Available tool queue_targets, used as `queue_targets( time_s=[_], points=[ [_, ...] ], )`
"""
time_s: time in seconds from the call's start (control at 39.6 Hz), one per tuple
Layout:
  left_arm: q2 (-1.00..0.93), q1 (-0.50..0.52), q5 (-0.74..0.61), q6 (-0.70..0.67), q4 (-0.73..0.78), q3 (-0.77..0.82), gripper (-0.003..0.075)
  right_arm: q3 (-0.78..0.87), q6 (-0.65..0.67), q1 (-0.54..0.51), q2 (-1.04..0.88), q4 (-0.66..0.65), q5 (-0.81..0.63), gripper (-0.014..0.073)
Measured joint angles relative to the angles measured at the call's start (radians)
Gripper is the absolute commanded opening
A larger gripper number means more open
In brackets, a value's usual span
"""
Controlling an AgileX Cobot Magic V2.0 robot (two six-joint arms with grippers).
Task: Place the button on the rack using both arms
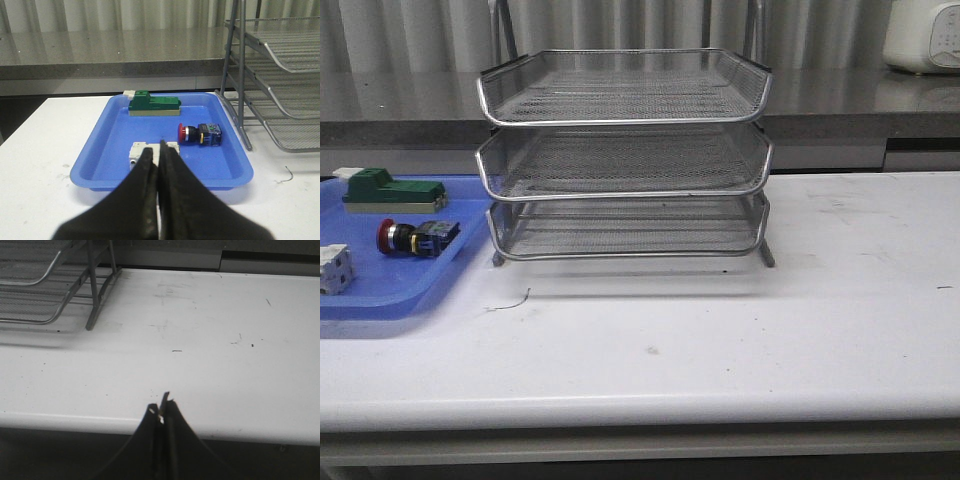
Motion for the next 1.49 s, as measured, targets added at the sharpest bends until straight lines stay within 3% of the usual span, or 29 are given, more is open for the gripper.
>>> queue_targets(
  time_s=[0.88,1.03,1.21,1.31,1.49],
  points=[
    [0.0,0.0,0.0,0.0,0.0,0.0,-0.0019,0.0,0.0,0.0,0.0,0.0,-0.002,-0.0058],
    [0.0,0.0,-0.002,0.0,0.0,0.0,-0.0019,0.0,0.0,0.0,0.0,0.0,-0.054,-0.0058],
    [0.0,0.0,-0.138,0.0,-0.019,0.0,-0.0019,-0.007,0.0,0.0,0.0,0.0,-0.117,-0.0058],
    [0.0,0.0,-0.184,0.0,-0.021,-0.029,-0.0019,-0.056,0.0,0.0,0.0,-0.002,-0.113,-0.0058],
    [0.048,0.0,-0.089,0.0,0.054,-0.234,-0.0018,-0.242,0.0,0.0,0.008,-0.005,-0.092,-0.0058]
  ],
)
